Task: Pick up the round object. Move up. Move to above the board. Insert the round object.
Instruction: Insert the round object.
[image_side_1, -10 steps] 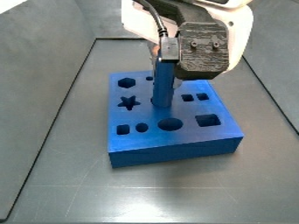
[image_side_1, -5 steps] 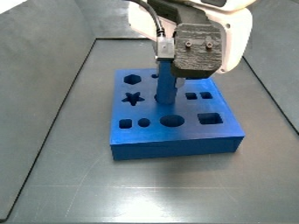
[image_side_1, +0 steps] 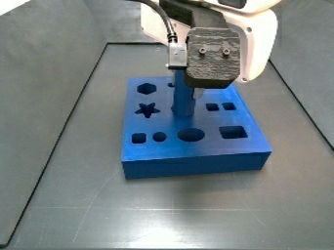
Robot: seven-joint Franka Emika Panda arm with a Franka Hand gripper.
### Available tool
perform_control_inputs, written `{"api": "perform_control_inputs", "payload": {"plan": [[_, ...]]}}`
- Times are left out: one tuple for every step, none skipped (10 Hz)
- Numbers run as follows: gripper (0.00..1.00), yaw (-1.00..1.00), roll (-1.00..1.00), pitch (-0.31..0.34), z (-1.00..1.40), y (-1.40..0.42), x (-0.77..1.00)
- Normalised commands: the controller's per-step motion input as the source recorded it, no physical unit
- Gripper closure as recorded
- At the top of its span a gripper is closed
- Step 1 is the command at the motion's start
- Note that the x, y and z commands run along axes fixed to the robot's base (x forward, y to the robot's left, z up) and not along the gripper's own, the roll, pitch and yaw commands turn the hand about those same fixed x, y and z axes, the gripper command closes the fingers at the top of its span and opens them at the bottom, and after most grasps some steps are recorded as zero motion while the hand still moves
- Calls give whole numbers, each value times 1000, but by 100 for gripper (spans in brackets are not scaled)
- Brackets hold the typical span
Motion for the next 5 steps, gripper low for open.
{"api": "perform_control_inputs", "payload": {"plan": [[100,0,-17,-46,-11,0,0],[100,0,0,-369,-243,0,0],[100,0,0,-203,-157,26,0],[100,0,0,-54,-9,0,0],[100,0,14,-166,-83,-11,0]]}}
